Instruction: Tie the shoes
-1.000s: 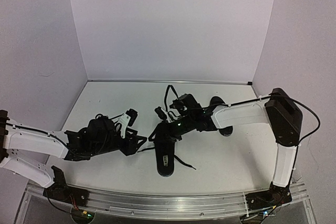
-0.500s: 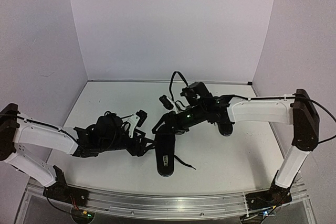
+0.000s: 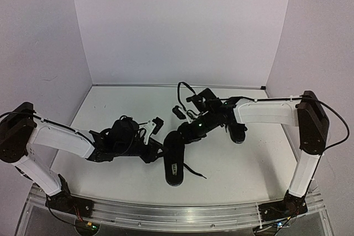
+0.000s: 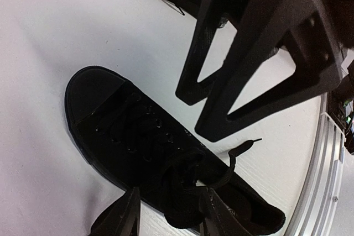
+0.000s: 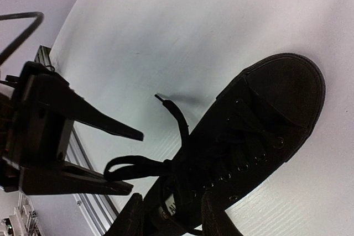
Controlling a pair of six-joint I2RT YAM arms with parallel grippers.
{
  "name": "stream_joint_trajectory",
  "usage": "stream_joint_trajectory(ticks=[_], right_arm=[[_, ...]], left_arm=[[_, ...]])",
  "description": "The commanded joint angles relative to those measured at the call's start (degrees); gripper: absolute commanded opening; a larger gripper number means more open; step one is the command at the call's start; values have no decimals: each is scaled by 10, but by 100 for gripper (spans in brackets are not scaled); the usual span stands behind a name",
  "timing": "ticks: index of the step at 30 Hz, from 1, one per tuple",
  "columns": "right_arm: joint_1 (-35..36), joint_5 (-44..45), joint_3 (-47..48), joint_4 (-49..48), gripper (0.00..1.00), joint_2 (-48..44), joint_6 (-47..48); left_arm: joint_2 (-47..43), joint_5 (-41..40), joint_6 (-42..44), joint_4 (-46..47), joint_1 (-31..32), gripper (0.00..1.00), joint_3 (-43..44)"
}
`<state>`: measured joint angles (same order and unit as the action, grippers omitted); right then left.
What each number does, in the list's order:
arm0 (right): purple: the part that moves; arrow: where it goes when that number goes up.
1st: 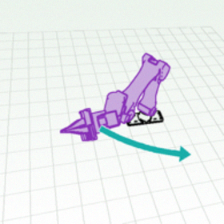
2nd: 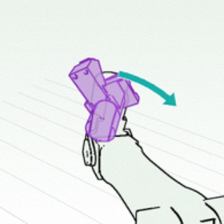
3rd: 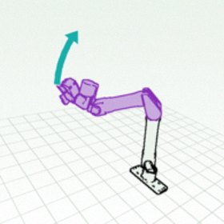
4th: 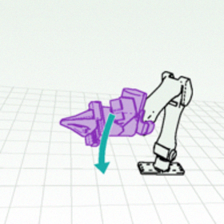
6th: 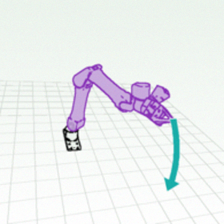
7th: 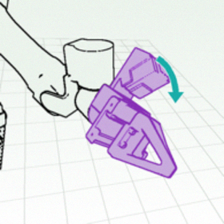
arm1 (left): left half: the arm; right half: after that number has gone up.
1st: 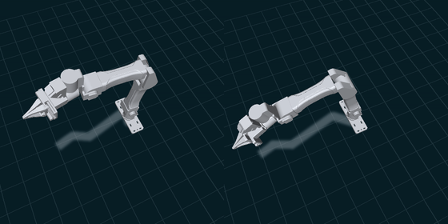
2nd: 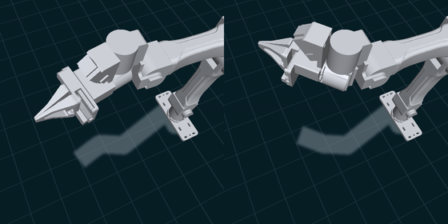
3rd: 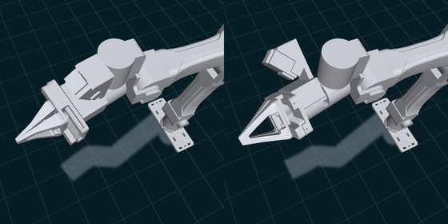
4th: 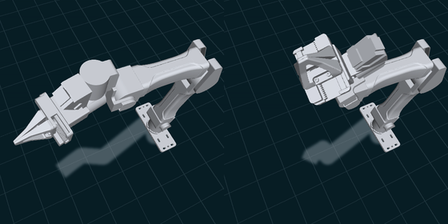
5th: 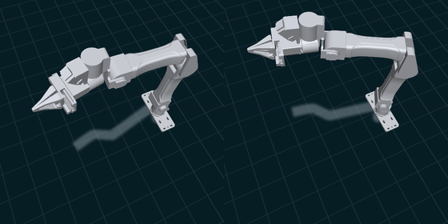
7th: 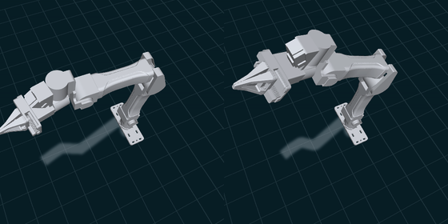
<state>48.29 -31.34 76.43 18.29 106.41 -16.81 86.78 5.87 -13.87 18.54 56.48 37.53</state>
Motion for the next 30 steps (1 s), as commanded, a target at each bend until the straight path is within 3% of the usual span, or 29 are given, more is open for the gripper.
stream_joint_trajectory(ticks=[1, 10, 26, 30], right_arm=[[3, 3, 36, 23, 32, 26, 41], [4, -8, 68, 35, 28, 64, 59], [13, -18, 100, 67, 29, 104, 86], [14, -13, 102, 69, 23, 106, 86]], left_arm=[[-2, 3, -10, 29, -8, 31, 12], [2, 10, -16, 36, -15, 18, 8], [6, 23, -21, 47, -23, 16, 5], [5, 24, -21, 46, -25, 15, 4]])
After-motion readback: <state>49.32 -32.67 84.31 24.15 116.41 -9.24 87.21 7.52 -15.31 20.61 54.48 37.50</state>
